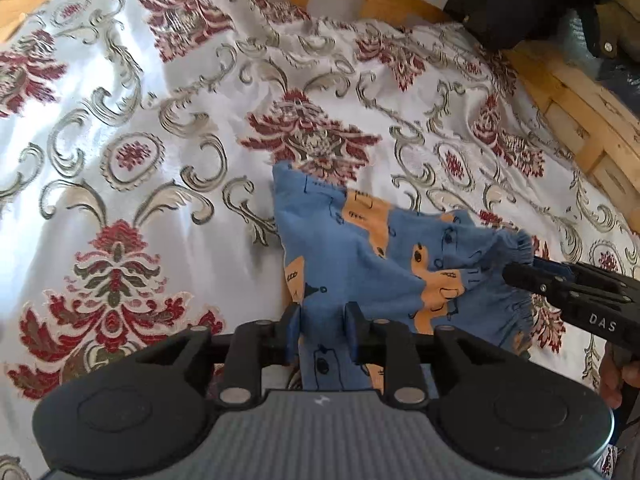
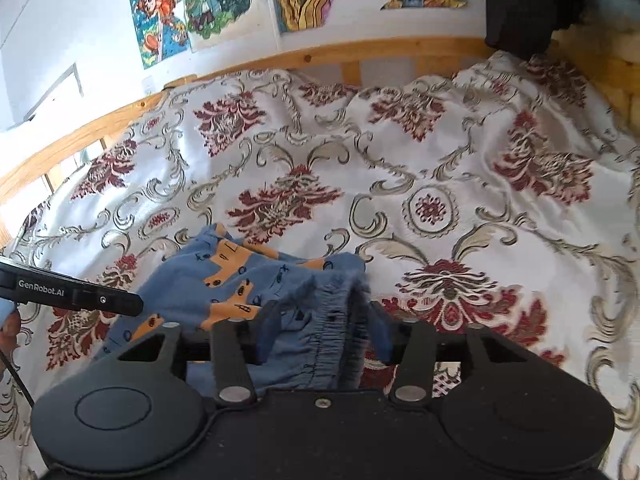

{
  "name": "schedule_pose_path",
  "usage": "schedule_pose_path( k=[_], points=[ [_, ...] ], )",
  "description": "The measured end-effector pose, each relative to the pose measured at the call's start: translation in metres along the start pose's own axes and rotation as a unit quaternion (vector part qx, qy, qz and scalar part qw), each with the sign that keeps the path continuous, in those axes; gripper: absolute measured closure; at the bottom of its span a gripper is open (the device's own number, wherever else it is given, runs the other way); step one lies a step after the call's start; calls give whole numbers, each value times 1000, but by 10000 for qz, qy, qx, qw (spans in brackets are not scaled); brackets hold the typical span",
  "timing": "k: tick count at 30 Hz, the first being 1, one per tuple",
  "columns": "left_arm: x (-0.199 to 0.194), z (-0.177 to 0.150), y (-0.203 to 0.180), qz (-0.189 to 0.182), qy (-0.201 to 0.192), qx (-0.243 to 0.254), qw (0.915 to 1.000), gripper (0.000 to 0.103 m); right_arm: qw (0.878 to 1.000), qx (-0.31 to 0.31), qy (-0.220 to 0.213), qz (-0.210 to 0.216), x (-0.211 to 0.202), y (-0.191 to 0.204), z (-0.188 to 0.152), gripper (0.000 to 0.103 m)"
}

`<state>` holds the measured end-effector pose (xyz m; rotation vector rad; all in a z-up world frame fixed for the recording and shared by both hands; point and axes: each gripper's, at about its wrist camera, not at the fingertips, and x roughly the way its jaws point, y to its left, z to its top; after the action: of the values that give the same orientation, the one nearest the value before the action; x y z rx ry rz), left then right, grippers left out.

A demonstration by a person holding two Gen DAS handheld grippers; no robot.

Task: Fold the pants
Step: 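Open both grippers and withdraw them from the folded pants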

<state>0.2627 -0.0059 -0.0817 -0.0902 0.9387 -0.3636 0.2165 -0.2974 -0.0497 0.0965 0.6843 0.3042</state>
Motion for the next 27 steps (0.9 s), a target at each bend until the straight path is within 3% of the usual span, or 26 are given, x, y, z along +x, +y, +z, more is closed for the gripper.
schedule_pose_path(
  k=[3, 4, 6, 8, 10, 13, 19, 27],
  points=[
    [-16, -3, -4, -4, -138, -63, 9999, 61, 9997, 6, -204, -112, -23, 9, -1, 32],
    [-22, -5, -5, 23, -194, -77, 9998, 49, 9995, -5, -279, -154, -31, 12, -1, 30],
    [-35, -8, -10, 129, -358, -67, 9993, 36, 9987, -25, -433, -259, -48, 18, -1, 21],
    [-52, -12, -16, 243, -531, 7, 9983, 31, 9976, 2, -577, -374, -63, 25, -4, 17],
    [-68, -16, -21, 339, -693, 8, 9970, 16, 9967, 57, -685, -424, -78, 33, -7, 12],
    [-94, -28, -26, 512, -977, -82, 9939, 6, 9957, 20, -814, -440, -100, 49, -17, 4],
    [-139, -66, -31, 857, -1268, -58, 9882, 0, 9947, -73, -926, -430, -137, 75, -40, 1],
    [-164, -106, -33, 1058, -1232, -10, 9867, 0, 9950, -219, -861, -454, -155, 90, -61, 1]
  ],
)
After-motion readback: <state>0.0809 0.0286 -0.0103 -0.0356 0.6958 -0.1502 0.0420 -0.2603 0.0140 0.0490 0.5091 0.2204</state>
